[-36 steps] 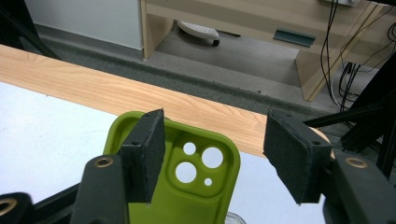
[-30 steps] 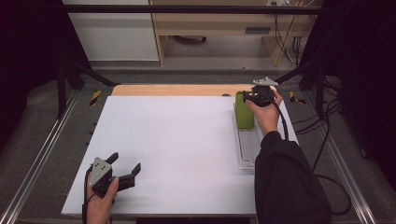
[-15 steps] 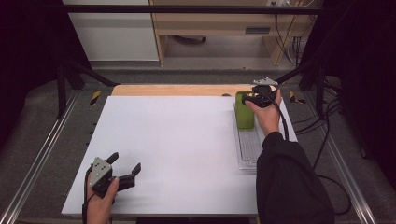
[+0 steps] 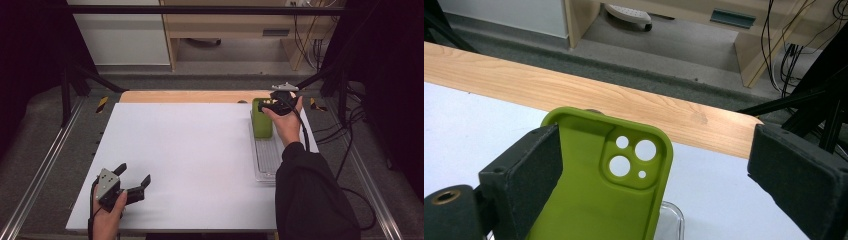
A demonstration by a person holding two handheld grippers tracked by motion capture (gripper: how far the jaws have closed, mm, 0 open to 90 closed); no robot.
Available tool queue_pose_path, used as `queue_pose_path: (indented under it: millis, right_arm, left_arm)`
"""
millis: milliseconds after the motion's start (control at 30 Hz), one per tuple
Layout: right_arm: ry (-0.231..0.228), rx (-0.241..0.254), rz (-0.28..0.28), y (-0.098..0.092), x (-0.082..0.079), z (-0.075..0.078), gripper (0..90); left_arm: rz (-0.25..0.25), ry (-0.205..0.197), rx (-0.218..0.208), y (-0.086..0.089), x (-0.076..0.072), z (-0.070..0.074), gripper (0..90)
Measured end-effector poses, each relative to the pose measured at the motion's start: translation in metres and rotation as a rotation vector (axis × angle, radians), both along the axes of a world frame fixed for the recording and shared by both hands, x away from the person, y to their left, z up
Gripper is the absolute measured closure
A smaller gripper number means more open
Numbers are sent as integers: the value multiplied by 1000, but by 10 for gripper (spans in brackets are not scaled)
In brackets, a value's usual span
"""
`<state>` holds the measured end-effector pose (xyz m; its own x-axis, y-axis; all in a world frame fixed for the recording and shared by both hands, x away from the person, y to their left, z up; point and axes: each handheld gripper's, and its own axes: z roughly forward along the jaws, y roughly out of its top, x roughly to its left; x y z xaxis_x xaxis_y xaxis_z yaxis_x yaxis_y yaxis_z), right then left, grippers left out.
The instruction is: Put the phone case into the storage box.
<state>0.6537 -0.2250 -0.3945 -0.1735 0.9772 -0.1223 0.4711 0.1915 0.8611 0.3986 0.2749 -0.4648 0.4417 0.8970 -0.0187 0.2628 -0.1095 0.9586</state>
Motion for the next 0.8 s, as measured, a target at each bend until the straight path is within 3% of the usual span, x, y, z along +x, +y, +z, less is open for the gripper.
queue_pose_path:
  millis: [433,800]
  right_arm:
    - [47,64,-7,0,-4,7,68]
    - [57,77,3,-2,-6,9,63]
  left_arm:
    - [-1,0,-9,0,1,0,42]
    - [-2,-3,-7,-1,0,0,41]
